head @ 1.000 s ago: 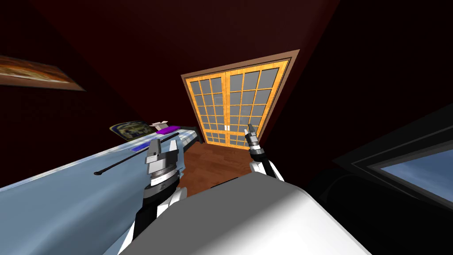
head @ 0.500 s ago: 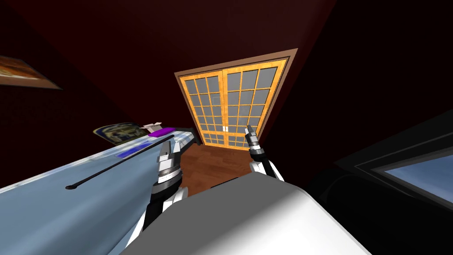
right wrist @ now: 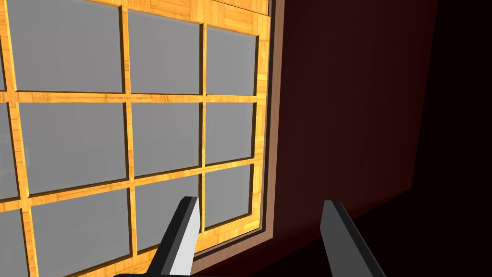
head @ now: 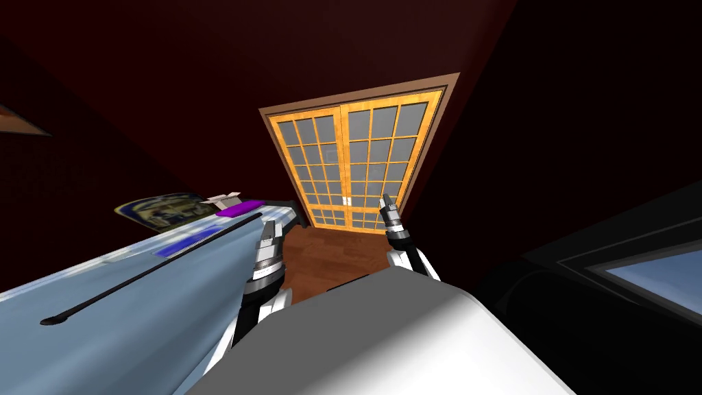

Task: Pull the door open

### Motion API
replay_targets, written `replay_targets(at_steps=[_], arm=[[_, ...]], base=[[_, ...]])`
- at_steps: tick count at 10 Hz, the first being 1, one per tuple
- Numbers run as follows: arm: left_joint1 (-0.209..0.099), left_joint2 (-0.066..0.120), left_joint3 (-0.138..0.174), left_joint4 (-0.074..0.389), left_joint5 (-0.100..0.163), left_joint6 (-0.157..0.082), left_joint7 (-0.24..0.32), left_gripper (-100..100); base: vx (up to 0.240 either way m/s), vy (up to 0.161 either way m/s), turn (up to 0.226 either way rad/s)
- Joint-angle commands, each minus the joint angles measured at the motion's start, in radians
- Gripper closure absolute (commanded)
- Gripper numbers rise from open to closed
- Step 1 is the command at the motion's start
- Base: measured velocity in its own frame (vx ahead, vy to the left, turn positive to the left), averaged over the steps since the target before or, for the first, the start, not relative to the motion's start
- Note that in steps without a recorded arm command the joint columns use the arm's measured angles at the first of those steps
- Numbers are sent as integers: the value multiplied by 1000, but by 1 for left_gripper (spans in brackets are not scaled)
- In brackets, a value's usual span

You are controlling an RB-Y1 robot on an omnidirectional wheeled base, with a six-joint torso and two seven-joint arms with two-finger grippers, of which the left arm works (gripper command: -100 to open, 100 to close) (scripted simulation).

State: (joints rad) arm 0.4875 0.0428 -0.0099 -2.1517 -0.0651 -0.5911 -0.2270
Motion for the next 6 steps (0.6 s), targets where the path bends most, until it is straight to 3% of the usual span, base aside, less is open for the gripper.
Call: replay_targets(at_steps=[1, 6], arm=[[-5, 4, 4, 35, -9, -10, -32, -100], [-40, 21, 31, 168, -33, -37, -132, -100]], base=[[92, -16, -71], [96, -40, -86]])
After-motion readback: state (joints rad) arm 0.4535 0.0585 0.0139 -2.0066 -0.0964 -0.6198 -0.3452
